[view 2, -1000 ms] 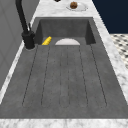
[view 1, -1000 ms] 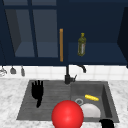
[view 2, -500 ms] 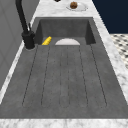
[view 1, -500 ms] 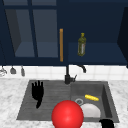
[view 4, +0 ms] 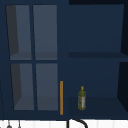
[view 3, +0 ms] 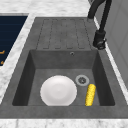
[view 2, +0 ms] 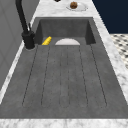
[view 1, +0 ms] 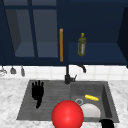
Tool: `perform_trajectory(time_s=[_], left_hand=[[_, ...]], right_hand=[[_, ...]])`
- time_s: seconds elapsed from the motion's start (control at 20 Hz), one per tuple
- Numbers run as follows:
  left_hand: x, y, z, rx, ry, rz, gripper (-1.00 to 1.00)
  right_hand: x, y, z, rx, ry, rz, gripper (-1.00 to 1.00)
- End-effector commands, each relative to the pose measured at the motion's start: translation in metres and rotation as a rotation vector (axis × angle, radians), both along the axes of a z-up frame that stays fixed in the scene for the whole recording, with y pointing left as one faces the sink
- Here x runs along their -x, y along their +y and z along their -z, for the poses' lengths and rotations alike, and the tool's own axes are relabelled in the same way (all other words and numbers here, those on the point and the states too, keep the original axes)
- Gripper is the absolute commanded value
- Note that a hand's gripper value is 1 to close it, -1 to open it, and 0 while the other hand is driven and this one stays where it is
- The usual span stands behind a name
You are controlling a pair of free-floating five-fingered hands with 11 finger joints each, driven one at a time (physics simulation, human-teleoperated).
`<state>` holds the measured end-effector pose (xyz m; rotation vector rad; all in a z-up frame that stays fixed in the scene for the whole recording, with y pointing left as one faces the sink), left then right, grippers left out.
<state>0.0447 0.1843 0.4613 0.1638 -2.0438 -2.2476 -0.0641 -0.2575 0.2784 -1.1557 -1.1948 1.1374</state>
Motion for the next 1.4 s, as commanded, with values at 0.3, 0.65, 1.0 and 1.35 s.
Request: perform_trajectory(time_s=[0.3, 0.65, 1.0, 1.35], left_hand=[[0.017, 0.0, -0.027, -0.087, -0.024, 0.111, -1.0], [0.028, 0.0, -0.046, -0.095, -0.026, 0.116, -1.0], [0.037, 0.002, -0.059, -0.119, -0.026, 0.11, -1.0], [0.043, -0.015, -0.066, -0.103, -0.025, 0.055, -1.0]], right_hand=[[0.0, 0.0, 0.0, 0.0, 0.0, 0.0, 0.0], [0.0, 0.0, 0.0, 0.0, 0.0, 0.0, 0.0], [0.0, 0.0, 0.0, 0.0, 0.0, 0.0, 0.0], [0.0, 0.0, 0.0, 0.0, 0.0, 0.0, 0.0]])
